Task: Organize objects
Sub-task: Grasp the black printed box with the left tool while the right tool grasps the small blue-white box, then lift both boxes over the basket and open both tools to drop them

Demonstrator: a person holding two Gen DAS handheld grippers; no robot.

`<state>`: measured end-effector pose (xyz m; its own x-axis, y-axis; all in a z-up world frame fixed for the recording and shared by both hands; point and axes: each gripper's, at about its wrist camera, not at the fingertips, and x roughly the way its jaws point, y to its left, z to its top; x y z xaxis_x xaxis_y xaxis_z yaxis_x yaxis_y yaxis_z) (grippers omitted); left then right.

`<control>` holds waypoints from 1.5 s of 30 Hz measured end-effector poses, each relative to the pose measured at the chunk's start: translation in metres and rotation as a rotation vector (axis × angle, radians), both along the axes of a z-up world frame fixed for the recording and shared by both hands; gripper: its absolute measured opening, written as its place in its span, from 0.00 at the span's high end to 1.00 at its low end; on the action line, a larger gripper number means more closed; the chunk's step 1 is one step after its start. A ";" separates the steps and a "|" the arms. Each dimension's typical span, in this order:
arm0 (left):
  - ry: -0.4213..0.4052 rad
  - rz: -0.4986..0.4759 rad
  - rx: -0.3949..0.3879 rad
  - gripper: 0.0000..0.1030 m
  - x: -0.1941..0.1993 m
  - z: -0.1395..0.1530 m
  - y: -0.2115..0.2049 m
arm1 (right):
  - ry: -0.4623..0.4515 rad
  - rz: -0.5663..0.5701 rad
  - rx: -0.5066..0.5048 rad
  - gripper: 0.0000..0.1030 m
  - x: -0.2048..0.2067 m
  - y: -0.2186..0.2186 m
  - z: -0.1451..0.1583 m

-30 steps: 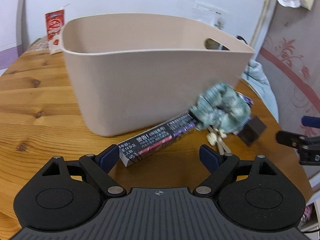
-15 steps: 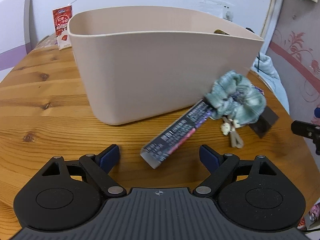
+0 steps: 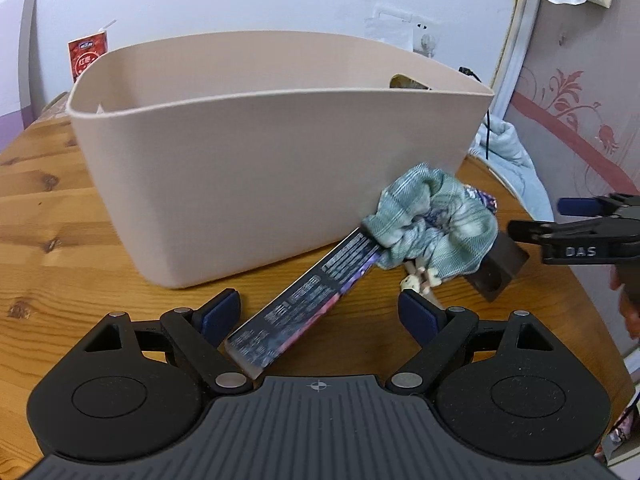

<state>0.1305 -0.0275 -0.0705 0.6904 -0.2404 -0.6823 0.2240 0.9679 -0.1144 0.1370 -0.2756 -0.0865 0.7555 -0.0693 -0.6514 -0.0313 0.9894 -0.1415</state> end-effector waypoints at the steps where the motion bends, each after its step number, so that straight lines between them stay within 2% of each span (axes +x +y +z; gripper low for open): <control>1: 0.002 0.005 -0.001 0.15 0.002 0.000 -0.001 | -0.007 0.015 -0.002 0.09 0.003 0.000 -0.001; 7: 0.035 0.037 -0.002 0.30 0.014 -0.005 -0.005 | -0.060 0.097 -0.023 0.11 0.015 0.009 -0.006; 9: 0.031 0.032 0.006 0.36 0.014 -0.006 -0.009 | -0.060 0.123 -0.021 0.17 0.018 0.013 -0.008; 11: 0.025 0.028 0.010 0.50 0.014 -0.006 -0.012 | -0.057 0.148 -0.013 0.25 0.021 0.018 -0.010; 12: 0.025 0.029 0.010 0.52 0.015 -0.007 -0.014 | -0.061 0.159 -0.005 0.27 0.021 0.019 -0.010; 13: 0.024 0.030 0.016 0.57 0.015 -0.007 -0.015 | -0.060 0.174 0.003 0.36 0.022 0.021 -0.009; 14: 0.024 0.025 0.016 0.62 0.015 -0.007 -0.017 | -0.055 0.187 0.013 0.52 0.022 0.023 -0.009; 15: 0.028 0.016 0.011 0.66 0.015 -0.008 -0.018 | -0.047 0.194 0.018 0.60 0.022 0.025 -0.008; 16: 0.033 0.005 0.007 0.73 0.015 -0.008 -0.019 | -0.043 0.191 0.005 0.74 0.021 0.028 -0.008; 20: 0.039 -0.021 0.023 0.77 0.009 -0.009 -0.023 | -0.039 0.212 -0.006 0.77 0.010 0.033 -0.007; 32: 0.007 -0.052 0.017 0.77 -0.024 0.010 -0.018 | -0.062 0.122 0.024 0.78 -0.038 0.033 0.027; 37: -0.045 -0.043 0.004 0.77 -0.041 0.026 -0.007 | -0.102 0.119 0.020 0.78 -0.064 0.039 0.048; 45: -0.120 -0.029 -0.002 0.77 -0.058 0.060 0.009 | -0.221 0.130 0.020 0.78 -0.088 0.049 0.090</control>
